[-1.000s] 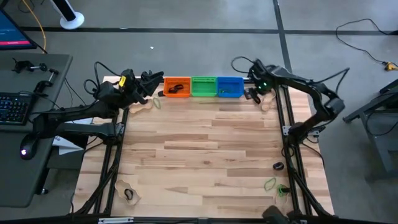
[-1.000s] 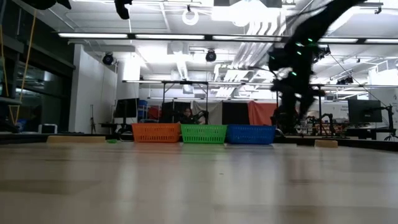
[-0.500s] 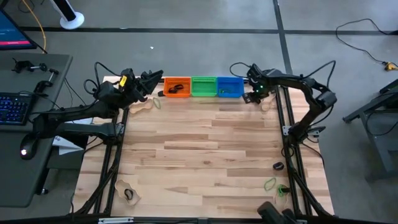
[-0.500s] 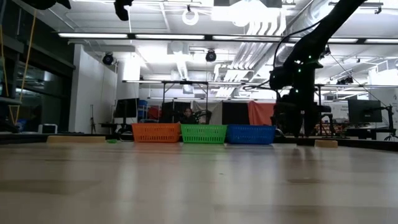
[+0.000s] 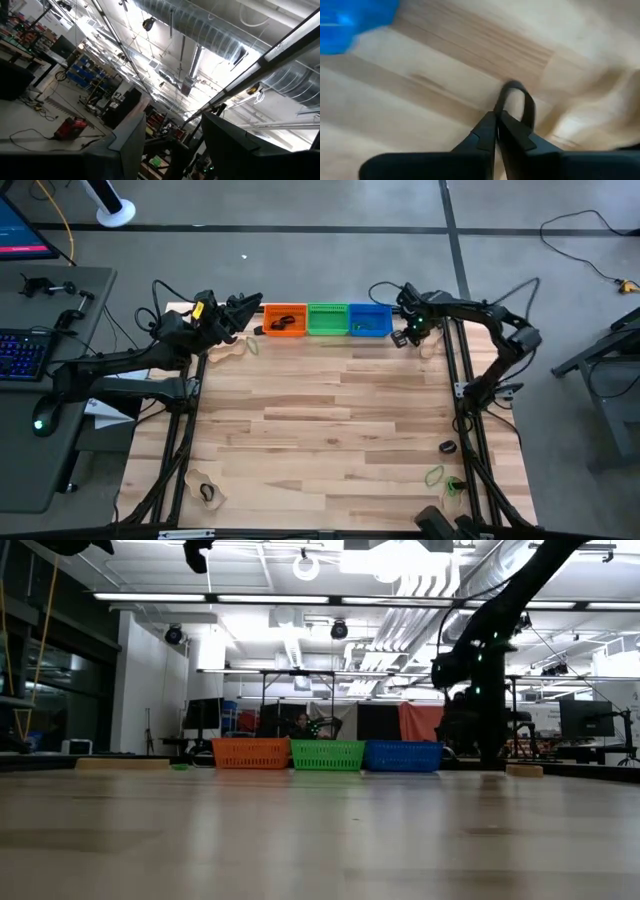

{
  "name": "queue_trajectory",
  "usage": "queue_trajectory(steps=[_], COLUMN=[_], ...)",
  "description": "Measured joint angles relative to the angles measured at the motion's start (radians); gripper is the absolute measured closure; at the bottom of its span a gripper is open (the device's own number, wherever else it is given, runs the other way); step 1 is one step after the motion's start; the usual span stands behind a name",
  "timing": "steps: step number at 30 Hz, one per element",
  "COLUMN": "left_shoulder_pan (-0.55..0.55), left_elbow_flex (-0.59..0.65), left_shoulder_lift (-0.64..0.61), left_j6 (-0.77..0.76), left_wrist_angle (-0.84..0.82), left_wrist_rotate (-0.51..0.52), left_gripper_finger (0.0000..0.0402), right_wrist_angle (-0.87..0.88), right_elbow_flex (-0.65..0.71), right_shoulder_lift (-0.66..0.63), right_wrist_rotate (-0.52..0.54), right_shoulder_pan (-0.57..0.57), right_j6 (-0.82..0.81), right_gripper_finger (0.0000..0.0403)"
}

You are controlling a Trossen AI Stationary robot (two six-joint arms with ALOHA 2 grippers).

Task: Sort rubber bands into baskets
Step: Put the black rubber band into the orange basket

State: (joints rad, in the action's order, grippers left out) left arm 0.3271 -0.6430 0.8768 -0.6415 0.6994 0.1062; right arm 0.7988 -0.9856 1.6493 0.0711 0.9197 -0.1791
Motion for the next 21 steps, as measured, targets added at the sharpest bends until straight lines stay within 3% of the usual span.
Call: queue_trajectory(steps=[5, 10, 13, 18, 21], left_shoulder_pan=[0.0, 0.0, 0.0, 0.0, 0.0], left_elbow_flex=[0.0, 0.0, 0.0, 0.0, 0.0], left_shoulder_lift=[0.0, 0.0, 0.0, 0.0, 0.0], left_j6=[0.016, 0.017, 0.017, 0.006, -0.016], left_wrist_angle=[-0.001, -0.005, -0.023, -0.043, -0.042], left_wrist_rotate=[0.001, 0.001, 0.002, 0.002, 0.003], left_gripper_finger=[0.0215, 0.0215, 0.0215, 0.0215, 0.0215], right_wrist_angle=[-0.004, -0.33, -0.534, -0.95, -1.035], right_elbow_flex=[-0.054, -0.064, -0.064, -0.087, -0.191], right_shoulder_lift=[-0.188, -0.278, -0.214, 0.016, 0.175], right_wrist_rotate=[-0.09, -0.262, -0.282, -0.339, -0.341], right_shoulder_pan=[-0.036, -0.132, -0.219, -0.369, -0.417], right_j6=[-0.049, -0.257, -0.422, -0.653, -0.73], right_gripper_finger=[0.04, 0.0402, 0.0402, 0.0402, 0.0402])
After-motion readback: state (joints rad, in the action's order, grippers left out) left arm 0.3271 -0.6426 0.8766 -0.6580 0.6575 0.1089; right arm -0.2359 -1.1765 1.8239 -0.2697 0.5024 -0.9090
